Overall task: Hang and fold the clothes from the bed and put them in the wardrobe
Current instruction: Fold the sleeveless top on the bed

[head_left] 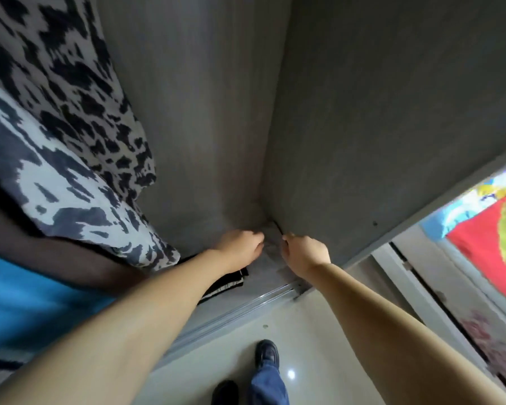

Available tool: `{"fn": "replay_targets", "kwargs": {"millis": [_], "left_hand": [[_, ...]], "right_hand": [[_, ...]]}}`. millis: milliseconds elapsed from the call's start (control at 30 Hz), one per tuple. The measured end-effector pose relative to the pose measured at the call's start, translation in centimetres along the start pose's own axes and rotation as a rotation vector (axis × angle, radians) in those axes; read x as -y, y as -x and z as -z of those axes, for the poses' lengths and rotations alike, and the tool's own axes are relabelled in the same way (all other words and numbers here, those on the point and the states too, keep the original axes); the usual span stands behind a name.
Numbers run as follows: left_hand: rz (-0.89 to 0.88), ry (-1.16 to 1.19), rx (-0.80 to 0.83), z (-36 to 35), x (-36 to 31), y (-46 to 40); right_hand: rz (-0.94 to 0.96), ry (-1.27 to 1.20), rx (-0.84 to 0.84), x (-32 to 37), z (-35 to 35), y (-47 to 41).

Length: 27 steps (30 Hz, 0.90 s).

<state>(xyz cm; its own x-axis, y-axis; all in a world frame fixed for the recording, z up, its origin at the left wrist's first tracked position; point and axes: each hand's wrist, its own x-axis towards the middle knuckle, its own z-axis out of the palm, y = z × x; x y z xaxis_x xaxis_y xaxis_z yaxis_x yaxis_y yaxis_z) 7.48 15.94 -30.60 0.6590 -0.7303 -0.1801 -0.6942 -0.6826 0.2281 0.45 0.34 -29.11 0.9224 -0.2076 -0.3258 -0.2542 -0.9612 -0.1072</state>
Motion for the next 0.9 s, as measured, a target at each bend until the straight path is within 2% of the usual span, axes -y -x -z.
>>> {"fn": "replay_targets", "kwargs": {"millis": [200, 500, 700, 900], "left_hand": [[-0.291, -0.153, 0.05, 1.4, -9.8, -2.1], [-0.765, -0.211, 0.038, 2.2, -34.2, -5.0], [-0.931, -0.238, 0.082, -0.1, -51.5, -6.3], [-1.055, -0.16, 0.107, -3.0, -65.2, -6.0]], "right_hand": [[-0.215, -0.005, -0.096, -9.0, 2.4, 10.1], [-0.723, -0.092, -0.127, -26.6, 2.6, 28.6], [-0.93, -0.109, -0.101, -38.2, 0.1, 40.4], [-1.012, -0.115, -0.082, -48.4, -0.9, 49.7]]}}
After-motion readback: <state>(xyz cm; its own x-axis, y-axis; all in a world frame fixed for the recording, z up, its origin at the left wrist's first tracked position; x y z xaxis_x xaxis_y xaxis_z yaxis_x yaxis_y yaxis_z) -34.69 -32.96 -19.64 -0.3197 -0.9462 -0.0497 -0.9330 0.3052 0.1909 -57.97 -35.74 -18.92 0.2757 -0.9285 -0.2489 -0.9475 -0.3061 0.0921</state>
